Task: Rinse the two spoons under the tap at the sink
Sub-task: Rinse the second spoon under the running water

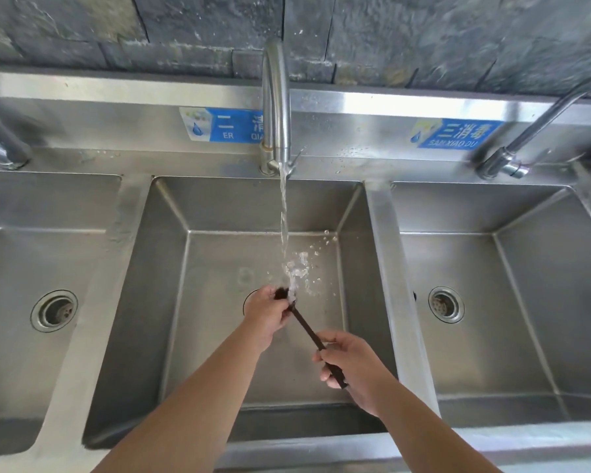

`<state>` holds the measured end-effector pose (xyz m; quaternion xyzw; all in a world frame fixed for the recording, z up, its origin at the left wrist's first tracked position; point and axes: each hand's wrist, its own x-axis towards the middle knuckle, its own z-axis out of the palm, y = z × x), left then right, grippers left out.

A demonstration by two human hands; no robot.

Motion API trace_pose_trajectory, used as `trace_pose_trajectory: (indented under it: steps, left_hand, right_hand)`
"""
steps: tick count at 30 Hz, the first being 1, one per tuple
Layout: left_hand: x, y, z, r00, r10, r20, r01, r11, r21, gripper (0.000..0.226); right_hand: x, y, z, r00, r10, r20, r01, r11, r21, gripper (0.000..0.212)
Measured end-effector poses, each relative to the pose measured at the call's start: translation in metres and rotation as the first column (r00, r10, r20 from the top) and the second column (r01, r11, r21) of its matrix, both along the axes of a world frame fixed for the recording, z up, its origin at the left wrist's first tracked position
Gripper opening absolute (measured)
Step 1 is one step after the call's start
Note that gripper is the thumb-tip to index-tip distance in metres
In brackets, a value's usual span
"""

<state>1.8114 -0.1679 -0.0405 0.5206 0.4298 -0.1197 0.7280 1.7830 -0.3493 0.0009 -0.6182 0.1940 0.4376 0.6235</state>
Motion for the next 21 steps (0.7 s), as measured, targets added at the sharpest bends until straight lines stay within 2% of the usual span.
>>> trace_pose_trajectory:
  steps: [5,7,10,14,18,21]
  left_hand:
    - [0.010,-0.003,0.000,0.998,0.028,-0.054,-0.024,0.996,0.083,0.015]
    - [0.014,-0.003,0.001,0.998,0.033,-0.061,-0.029,0.997,0.068,0.020]
    - [0.015,-0.001,0.007,0.999,-0.009,-0.043,0.012,0.996,0.092,0.022]
    - [0.012,0.005,0.013,0.995,-0.093,0.021,0.089,0.985,0.147,0.020]
    - [0.010,0.015,0.023,0.995,-0.087,0.042,0.085,0.995,0.043,0.027]
    - [0.005,0.030,0.029,0.996,-0.042,0.077,0.042,0.999,0.004,0.030]
  right_hand:
    - [-0.004,-0.011,0.003,0.957,-0.280,0.075,0.276,0.959,0.061,0.020]
    - [-0.003,-0.014,0.001,0.900,-0.422,0.106,0.416,0.906,0.072,0.016]
    - [0.000,-0.013,-0.001,0.807,-0.589,0.046,0.578,0.803,0.145,0.011]
    - [0.005,-0.006,-0.003,0.707,-0.706,-0.042,0.700,0.690,0.182,0.008]
    - [0.015,0.008,-0.007,0.591,-0.797,-0.125,0.802,0.565,0.192,0.005]
    - [0.027,0.023,-0.010,0.571,-0.804,-0.167,0.818,0.542,0.192,0.003]
